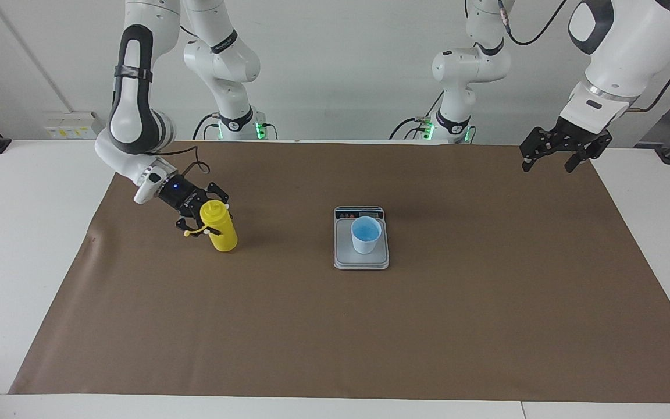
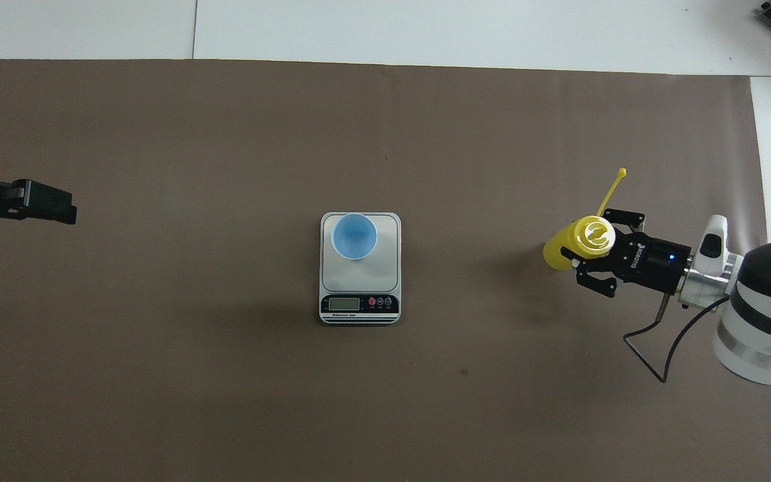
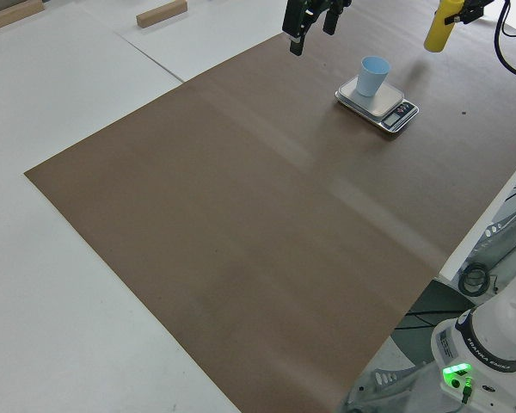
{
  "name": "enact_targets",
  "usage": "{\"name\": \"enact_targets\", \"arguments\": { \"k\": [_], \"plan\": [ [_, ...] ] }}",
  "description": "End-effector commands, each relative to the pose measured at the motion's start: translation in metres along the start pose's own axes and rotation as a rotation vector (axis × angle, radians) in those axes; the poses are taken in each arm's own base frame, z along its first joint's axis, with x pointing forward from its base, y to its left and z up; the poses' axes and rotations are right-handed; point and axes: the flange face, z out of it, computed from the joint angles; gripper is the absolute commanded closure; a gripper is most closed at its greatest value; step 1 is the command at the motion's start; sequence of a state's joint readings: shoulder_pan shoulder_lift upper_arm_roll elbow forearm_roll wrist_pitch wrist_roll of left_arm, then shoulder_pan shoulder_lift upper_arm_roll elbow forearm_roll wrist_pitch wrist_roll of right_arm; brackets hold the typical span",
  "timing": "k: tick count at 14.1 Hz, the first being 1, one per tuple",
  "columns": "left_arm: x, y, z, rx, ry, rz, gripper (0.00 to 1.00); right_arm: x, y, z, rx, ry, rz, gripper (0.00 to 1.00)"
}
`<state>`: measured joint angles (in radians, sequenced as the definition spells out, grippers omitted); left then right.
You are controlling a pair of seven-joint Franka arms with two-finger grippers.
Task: Pour seasoning into cup on scale with both arms
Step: 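Lift the yellow bottle and carry it over the cup with the right gripper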
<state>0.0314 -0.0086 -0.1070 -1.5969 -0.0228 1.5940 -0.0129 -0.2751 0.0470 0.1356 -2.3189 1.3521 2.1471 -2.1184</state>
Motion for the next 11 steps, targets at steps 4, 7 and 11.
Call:
{"name": "enact_targets", "arguments": {
  "k": [4, 7, 11],
  "plan": [
    [-0.009, 0.015, 0.0, 0.017, 0.006, 0.026, 0.0, 0.089, 0.007, 0.001, 0.053, -0.231, -0.095, 0.92],
    [-0.008, 0.004, -0.001, 0.019, 0.007, 0.013, 0.0, 0.14, -0.008, 0.036, 0.01, -0.365, -0.092, 0.93],
    [-0.008, 0.005, -0.003, 0.019, 0.011, 0.019, 0.0, 0.186, -0.042, 0.094, -0.068, -0.502, -0.1, 0.93]
  ]
}}
